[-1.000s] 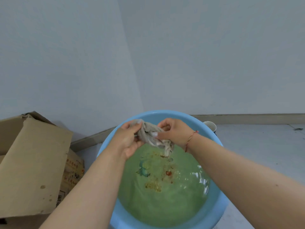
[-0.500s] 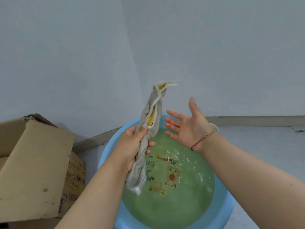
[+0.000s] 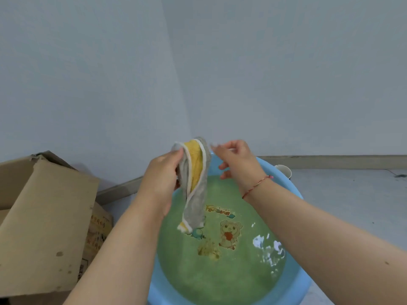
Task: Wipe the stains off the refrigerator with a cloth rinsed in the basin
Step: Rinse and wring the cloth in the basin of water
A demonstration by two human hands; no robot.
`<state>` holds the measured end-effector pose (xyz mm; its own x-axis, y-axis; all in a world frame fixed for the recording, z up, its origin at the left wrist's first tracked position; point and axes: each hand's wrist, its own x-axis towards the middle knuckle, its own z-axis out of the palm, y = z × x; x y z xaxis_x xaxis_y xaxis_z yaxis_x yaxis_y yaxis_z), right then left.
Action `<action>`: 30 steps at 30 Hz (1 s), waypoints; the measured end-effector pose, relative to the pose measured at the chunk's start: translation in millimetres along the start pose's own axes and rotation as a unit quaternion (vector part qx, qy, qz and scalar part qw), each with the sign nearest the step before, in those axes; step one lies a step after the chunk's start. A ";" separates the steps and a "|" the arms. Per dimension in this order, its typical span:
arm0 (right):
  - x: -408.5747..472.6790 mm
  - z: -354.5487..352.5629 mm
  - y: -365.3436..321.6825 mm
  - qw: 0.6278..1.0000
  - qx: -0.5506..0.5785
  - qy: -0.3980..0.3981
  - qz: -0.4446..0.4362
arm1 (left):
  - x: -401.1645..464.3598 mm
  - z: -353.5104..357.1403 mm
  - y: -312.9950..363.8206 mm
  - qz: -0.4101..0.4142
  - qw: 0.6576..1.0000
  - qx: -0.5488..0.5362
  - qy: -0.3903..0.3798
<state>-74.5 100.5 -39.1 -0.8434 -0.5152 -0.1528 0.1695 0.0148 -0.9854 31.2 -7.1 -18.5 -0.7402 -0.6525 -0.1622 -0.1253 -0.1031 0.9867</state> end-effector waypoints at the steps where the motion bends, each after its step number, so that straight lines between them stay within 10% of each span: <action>1: -2.0 3.6 1.4 0.997 -0.048 -0.024 -0.057 | -1.2 1.9 -0.2 0.013 0.999 0.043 -0.003; 10: 3.7 -0.1 17.1 0.985 -0.163 -0.034 -0.051 | -4.8 7.2 -6.2 -0.014 0.999 -0.019 -0.028; 14: 3.4 -7.5 16.1 0.959 0.214 -0.026 0.182 | -0.2 3.6 -3.5 -0.073 0.984 -0.162 0.016; 18: -8.0 -8.4 10.9 0.910 0.243 -0.190 0.278 | -1.6 1.8 -5.5 -0.105 0.974 -0.199 -0.034; 24: 2.1 -19.1 2.6 0.917 0.282 -0.182 0.213 | -0.9 0.3 -5.0 -0.044 0.977 -0.194 -0.072; 30: 19.9 -25.8 -2.0 0.964 0.223 -0.085 0.115 | 12.4 8.8 -14.2 -0.014 0.995 -0.074 0.067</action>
<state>-104.9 112.4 -42.1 -0.6687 -0.6752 -0.3114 0.5762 -0.2059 -0.7909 17.9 -7.1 -34.6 -0.6424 -0.7408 -0.1964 -0.0387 -0.2246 0.9737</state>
